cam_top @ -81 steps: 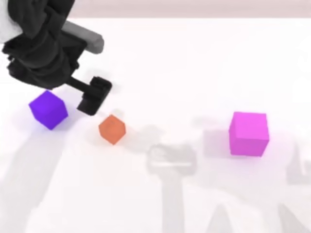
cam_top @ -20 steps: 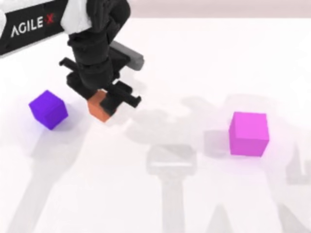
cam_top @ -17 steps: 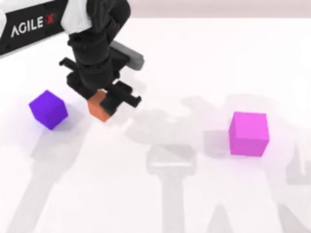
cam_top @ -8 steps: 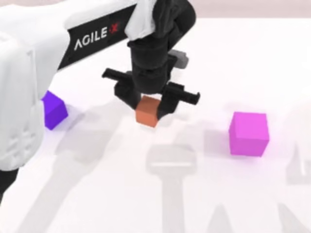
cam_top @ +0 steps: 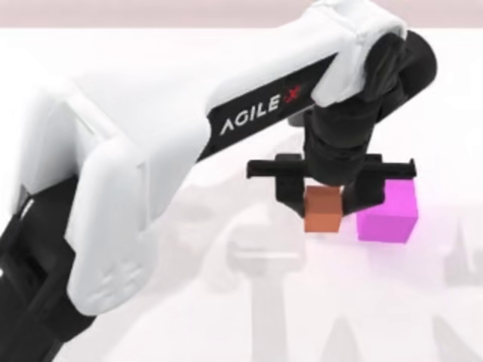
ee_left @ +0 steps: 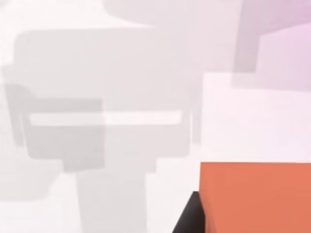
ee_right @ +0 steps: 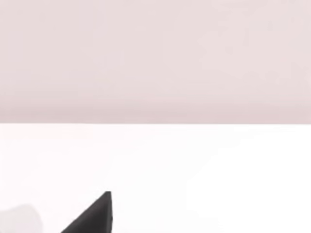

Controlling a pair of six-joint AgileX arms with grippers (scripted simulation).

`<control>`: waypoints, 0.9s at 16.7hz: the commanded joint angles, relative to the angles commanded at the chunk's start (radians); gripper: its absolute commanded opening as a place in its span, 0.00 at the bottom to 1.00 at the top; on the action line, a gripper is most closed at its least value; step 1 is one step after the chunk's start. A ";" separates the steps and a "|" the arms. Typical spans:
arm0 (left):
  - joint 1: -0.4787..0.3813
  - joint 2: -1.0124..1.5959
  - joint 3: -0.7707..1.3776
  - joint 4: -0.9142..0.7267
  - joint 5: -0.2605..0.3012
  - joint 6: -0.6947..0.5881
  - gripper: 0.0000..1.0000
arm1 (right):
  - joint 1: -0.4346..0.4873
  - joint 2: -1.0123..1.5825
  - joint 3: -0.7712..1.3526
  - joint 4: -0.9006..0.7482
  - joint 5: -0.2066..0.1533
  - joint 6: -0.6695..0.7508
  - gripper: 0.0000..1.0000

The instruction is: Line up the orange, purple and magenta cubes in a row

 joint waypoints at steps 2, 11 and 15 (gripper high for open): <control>-0.032 0.009 0.034 -0.013 -0.003 -0.063 0.00 | 0.000 0.000 0.000 0.000 0.000 0.000 1.00; -0.040 0.005 0.000 0.027 -0.004 -0.078 0.00 | 0.000 0.000 0.000 0.000 0.000 0.000 1.00; -0.038 0.013 -0.150 0.188 -0.004 -0.080 0.00 | 0.000 0.000 0.000 0.000 0.000 0.000 1.00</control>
